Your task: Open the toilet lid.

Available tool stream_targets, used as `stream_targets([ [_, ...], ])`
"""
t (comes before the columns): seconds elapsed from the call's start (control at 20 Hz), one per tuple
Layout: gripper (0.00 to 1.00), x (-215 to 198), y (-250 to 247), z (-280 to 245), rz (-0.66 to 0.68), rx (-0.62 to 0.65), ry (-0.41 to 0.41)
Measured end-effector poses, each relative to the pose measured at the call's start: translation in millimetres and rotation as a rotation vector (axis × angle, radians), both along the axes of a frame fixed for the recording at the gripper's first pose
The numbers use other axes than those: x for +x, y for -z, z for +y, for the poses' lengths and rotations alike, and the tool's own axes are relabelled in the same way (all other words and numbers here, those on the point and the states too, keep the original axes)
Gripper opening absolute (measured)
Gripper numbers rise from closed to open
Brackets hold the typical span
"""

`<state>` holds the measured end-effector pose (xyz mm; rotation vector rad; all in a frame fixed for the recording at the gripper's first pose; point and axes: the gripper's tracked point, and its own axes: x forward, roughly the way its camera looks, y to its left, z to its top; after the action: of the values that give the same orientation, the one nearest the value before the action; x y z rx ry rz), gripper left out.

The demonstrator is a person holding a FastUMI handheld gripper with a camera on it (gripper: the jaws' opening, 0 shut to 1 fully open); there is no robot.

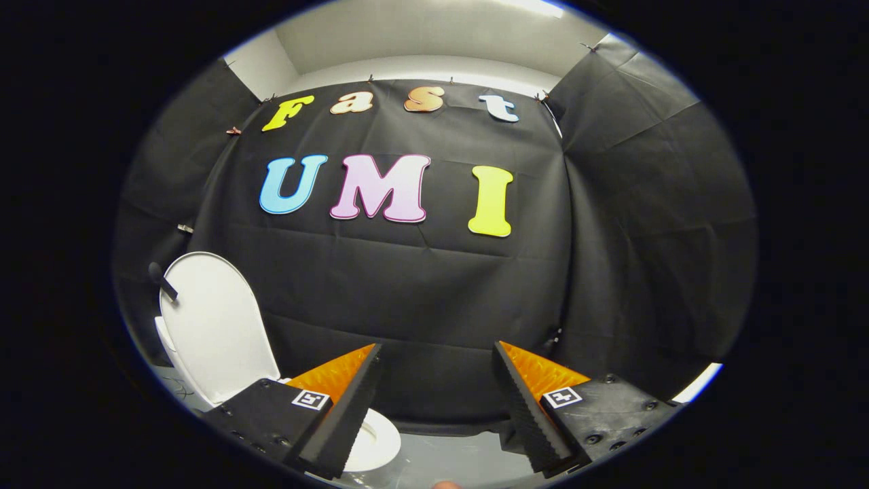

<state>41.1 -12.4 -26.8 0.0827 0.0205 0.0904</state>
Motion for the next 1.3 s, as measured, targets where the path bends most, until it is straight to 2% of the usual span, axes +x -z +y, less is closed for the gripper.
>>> stream_targets([
  [1.3,0.98,0,-2,-9,0.013,0.001,0.027],
])
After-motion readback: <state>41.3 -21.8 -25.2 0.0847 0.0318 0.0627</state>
